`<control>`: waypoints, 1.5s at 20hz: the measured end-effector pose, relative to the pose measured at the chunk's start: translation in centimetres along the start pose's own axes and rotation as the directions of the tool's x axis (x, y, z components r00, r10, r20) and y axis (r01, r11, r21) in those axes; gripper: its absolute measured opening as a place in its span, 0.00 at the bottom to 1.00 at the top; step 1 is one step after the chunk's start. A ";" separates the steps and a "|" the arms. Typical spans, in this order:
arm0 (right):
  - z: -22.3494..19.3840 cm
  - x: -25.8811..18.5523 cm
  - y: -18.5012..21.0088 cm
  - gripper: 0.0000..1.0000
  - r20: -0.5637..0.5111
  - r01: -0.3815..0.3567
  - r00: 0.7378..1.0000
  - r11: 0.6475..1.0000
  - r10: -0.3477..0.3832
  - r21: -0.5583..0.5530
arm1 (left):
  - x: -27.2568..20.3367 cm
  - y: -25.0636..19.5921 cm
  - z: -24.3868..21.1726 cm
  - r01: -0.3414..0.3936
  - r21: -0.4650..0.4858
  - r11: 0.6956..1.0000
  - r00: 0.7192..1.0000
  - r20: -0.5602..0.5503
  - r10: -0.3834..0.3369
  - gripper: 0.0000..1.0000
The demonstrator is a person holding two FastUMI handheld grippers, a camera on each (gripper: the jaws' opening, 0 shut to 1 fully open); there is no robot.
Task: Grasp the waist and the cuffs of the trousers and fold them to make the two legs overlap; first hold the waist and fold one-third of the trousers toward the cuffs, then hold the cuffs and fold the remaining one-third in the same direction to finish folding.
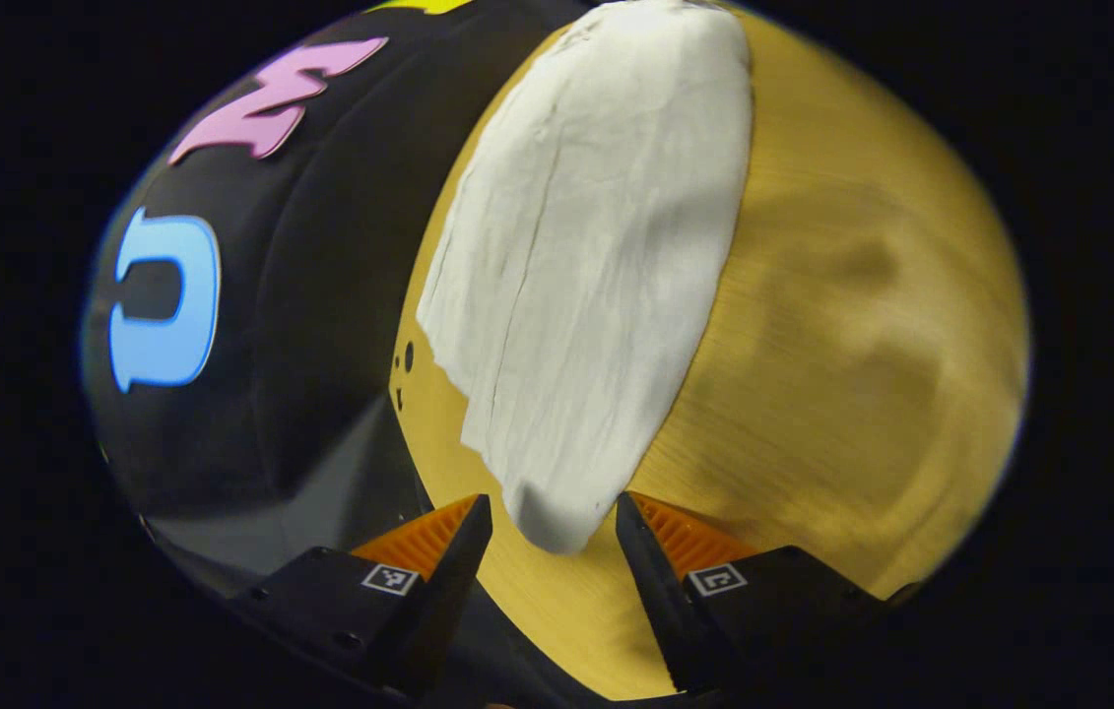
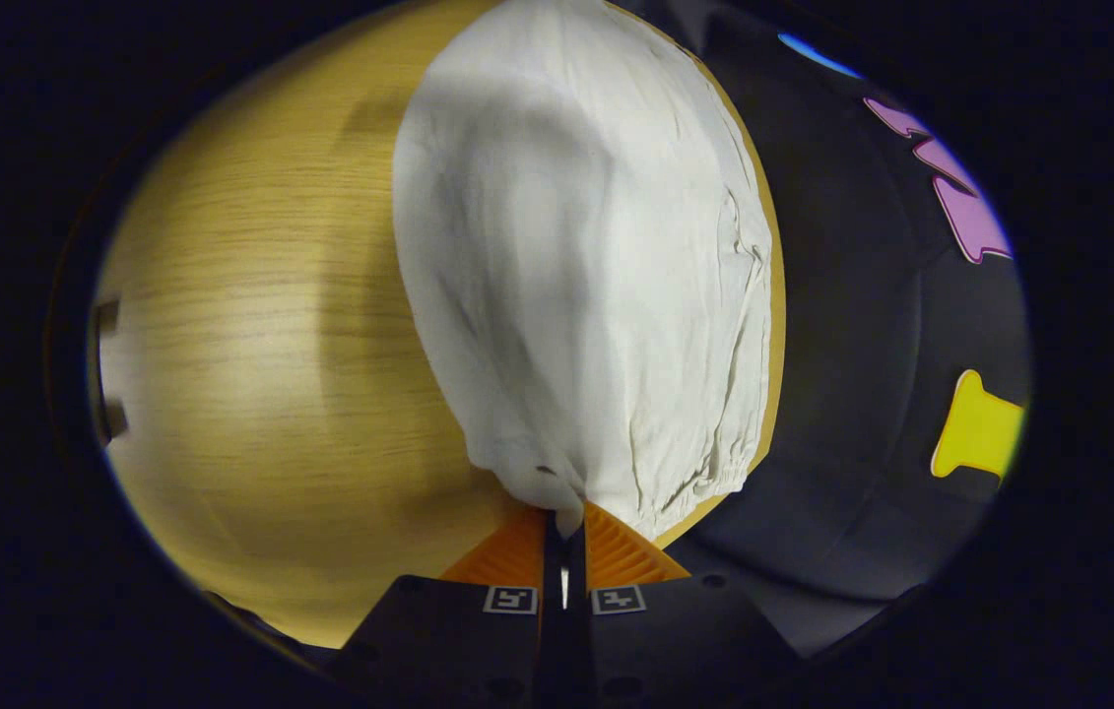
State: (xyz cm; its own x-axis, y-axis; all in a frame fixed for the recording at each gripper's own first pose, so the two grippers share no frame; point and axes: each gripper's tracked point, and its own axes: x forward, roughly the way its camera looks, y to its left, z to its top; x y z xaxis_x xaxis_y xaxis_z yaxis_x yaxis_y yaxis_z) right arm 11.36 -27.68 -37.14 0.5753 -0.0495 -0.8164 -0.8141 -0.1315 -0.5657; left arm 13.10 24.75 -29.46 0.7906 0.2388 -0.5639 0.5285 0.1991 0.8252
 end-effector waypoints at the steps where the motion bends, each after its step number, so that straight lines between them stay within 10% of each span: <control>1: -0.1 0.0 0.0 0.05 0.000 -0.003 1.000 1.000 0.003 0.007 | 0.1 -0.1 0.3 0.025 0.034 0.999 1.000 0.010 -0.025 0.80; 8: -0.4 0.2 0.0 0.05 0.004 0.003 1.000 1.000 -0.003 -0.009 | 0.7 -1.2 0.9 0.232 0.065 0.971 0.973 -0.008 -0.232 0.47; 11: -0.4 0.3 -0.1 0.05 0.011 -0.003 1.000 1.000 0.003 0.001 | 1.0 -1.4 1.0 0.234 0.056 0.971 0.972 -0.029 -0.233 0.13; 22: -1.3 -0.9 -3.0 0.05 0.016 0.021 1.000 0.995 -0.022 0.095 | -0.6 0.2 1.4 0.176 -0.131 0.976 0.984 0.002 -0.177 0.05; 30: -1.0 -0.6 -14.4 0.05 0.036 0.146 0.987 0.975 -0.154 0.167 | 0.7 9.6 3.6 0.076 -0.202 0.976 0.997 0.045 -0.069 0.05</control>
State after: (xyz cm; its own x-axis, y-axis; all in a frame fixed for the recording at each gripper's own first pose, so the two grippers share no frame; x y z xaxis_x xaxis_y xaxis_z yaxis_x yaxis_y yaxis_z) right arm 22.78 -26.79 -28.38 0.6903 0.0073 -0.7235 -0.7233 0.0296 -0.6899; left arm 19.83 23.42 -21.86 0.7655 0.1816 -0.6173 0.5138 0.4050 0.7563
